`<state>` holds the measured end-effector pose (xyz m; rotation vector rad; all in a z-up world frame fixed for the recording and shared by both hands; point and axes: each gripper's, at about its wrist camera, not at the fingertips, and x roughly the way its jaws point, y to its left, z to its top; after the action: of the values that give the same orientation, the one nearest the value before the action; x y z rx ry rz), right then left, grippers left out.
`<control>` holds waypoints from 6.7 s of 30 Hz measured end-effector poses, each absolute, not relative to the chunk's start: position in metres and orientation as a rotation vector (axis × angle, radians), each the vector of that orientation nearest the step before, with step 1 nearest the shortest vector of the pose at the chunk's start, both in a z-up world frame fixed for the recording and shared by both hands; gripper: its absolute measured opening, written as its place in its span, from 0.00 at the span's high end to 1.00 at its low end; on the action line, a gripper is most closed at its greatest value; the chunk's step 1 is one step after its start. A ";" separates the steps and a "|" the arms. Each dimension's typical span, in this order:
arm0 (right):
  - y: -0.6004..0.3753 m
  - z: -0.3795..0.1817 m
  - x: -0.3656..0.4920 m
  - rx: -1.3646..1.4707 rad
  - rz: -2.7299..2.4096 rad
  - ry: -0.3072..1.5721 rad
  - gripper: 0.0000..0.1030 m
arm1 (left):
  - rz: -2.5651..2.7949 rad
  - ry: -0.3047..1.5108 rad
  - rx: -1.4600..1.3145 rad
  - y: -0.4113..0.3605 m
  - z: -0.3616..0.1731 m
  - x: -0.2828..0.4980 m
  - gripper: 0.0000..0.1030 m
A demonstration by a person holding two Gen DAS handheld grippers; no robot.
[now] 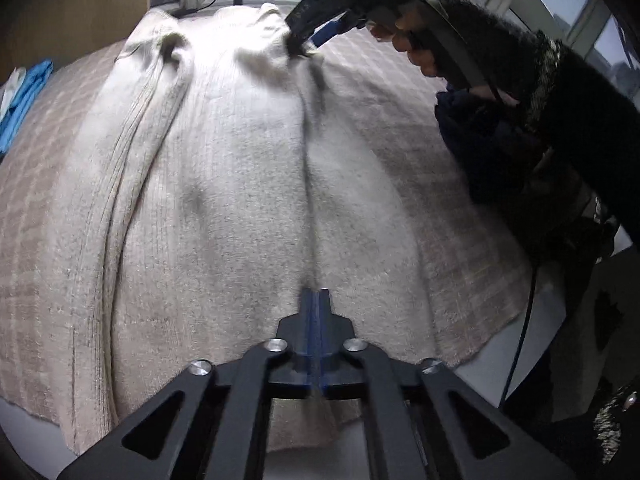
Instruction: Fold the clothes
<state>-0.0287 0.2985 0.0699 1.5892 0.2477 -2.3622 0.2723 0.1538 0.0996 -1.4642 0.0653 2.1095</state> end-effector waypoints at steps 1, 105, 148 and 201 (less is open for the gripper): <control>0.298 0.070 -0.031 1.574 -2.374 0.256 0.66 | 2.106 0.034 -1.462 0.152 0.101 0.271 1.00; 0.264 0.043 0.185 1.705 -2.006 -0.391 0.95 | 2.146 0.085 -1.430 0.109 0.132 0.288 0.96; 0.337 0.045 -0.043 1.677 -2.321 -0.556 0.88 | 2.073 -0.256 -1.392 0.120 0.143 0.327 0.90; 0.202 0.048 0.168 1.735 -1.925 -0.109 0.77 | 2.303 -0.089 -1.501 0.055 0.136 0.271 0.77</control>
<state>0.1681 0.2019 0.0483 1.7350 -0.1088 -1.9245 0.2709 0.0547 0.1364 -1.5012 -0.0894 2.3034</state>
